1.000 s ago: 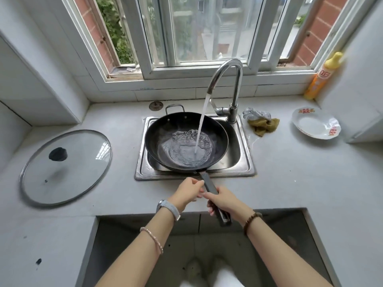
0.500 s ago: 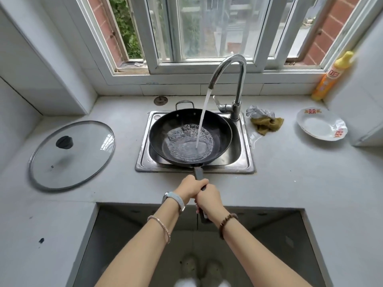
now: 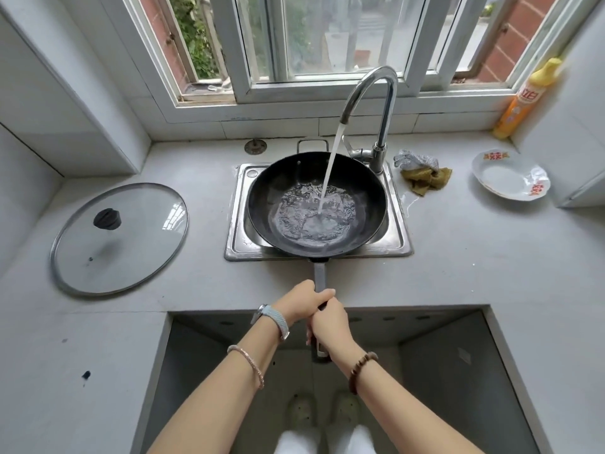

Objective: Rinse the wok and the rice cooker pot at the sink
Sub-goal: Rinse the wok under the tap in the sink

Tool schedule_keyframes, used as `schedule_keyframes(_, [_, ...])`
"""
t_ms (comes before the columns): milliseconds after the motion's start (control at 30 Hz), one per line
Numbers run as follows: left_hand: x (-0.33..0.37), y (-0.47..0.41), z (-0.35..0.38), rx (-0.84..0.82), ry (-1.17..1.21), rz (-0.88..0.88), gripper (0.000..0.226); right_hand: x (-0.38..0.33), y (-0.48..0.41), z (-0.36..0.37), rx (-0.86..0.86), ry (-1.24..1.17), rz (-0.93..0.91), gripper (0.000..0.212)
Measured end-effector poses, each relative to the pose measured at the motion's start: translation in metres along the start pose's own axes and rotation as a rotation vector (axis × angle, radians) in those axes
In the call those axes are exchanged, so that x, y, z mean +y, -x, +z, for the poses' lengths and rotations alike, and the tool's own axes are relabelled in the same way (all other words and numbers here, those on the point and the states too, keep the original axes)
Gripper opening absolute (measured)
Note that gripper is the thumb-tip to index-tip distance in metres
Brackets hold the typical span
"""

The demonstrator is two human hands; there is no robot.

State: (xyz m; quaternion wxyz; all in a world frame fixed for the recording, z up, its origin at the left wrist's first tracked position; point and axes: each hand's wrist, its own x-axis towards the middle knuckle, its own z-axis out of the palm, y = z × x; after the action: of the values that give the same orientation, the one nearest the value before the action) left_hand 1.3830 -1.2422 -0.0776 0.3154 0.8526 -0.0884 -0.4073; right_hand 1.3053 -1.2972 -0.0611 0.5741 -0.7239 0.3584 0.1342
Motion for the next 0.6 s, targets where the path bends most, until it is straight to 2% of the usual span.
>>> schedule_keyframes(300, [-0.019,0.001,0.014,-0.068,-0.015,-0.001,0.052,0.024,0.004,0.014,0.018,-0.033,-0.001,0.014])
schedule_keyframes(500, [-0.007,0.004,0.007,-0.011,0.089,0.034,0.04,0.007,0.003,0.007,0.041,0.0,-0.021,0.013])
schedule_keyframes(600, [0.009,0.008,-0.007,0.007,0.1,0.028,0.042,-0.011,0.002,-0.001,0.024,0.03,-0.012,0.016])
